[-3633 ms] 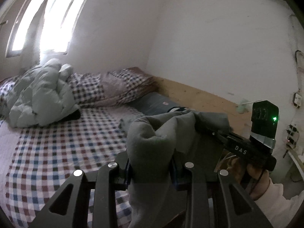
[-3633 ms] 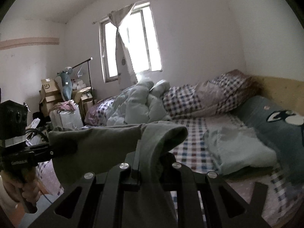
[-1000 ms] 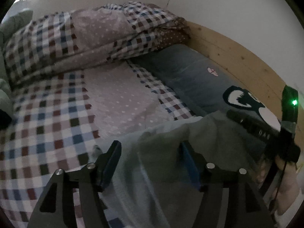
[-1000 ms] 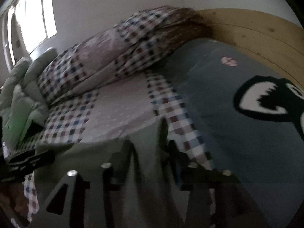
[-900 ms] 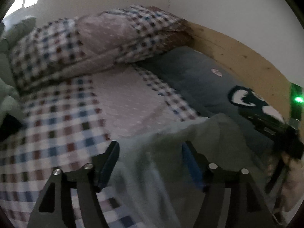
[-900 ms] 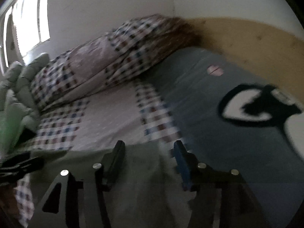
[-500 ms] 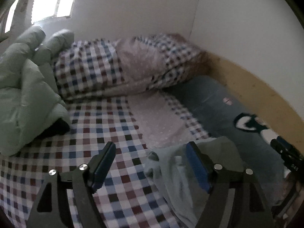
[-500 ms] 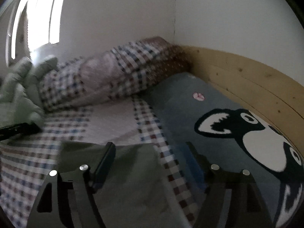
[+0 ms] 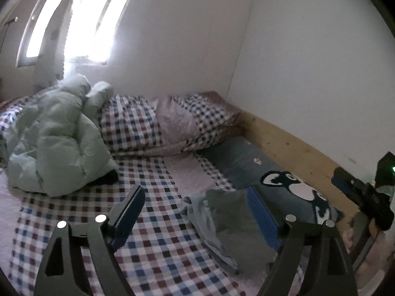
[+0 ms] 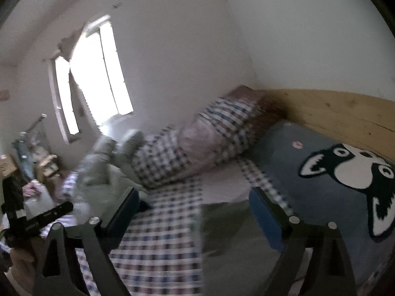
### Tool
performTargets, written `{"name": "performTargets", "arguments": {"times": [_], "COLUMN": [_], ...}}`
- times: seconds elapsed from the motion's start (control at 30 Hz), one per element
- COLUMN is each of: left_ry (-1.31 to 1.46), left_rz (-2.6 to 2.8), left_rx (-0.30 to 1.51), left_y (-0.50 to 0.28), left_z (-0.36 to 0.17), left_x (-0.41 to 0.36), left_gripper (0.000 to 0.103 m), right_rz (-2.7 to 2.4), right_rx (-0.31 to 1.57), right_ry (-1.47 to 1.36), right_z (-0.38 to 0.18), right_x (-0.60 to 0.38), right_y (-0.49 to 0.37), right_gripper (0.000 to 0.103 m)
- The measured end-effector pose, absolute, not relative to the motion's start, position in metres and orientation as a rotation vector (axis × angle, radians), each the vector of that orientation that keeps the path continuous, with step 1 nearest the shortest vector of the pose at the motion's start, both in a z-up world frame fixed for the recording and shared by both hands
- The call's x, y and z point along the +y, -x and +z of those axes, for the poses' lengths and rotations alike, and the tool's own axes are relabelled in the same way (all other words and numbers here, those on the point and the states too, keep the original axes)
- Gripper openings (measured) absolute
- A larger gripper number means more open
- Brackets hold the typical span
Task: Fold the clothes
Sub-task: 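Lower the T-shirt onto the bed by the pillow and open both tools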
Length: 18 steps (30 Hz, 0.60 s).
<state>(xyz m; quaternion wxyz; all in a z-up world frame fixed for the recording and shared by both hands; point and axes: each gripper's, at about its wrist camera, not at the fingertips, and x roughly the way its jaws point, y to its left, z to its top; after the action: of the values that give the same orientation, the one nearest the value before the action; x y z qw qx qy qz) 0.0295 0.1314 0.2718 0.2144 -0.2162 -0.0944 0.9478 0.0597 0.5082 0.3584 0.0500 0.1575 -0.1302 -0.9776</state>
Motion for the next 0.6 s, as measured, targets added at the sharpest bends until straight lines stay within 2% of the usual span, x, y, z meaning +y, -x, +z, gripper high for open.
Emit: {"name": "performTargets", "arguments": {"times": [0.3,0.6], "left_ry": [0.509,0.436], "left_rz": [2.681,2.746], "left_rx": [-0.267,-0.396], "left_y": [-0.125,-0.212], "left_z": [0.299,0.289], "left_x": [0.076,0.015], "left_gripper": [0.091,0.091], "right_rz": [-2.904,-2.781], "right_rx": [-0.325,-0.339], "right_ry": [-0.338,-0.349], "right_z": [0.4,0.383], "right_x": [0.449,0.405], "right_y": [-0.136,-0.2], "right_gripper": [0.101,0.102]}}
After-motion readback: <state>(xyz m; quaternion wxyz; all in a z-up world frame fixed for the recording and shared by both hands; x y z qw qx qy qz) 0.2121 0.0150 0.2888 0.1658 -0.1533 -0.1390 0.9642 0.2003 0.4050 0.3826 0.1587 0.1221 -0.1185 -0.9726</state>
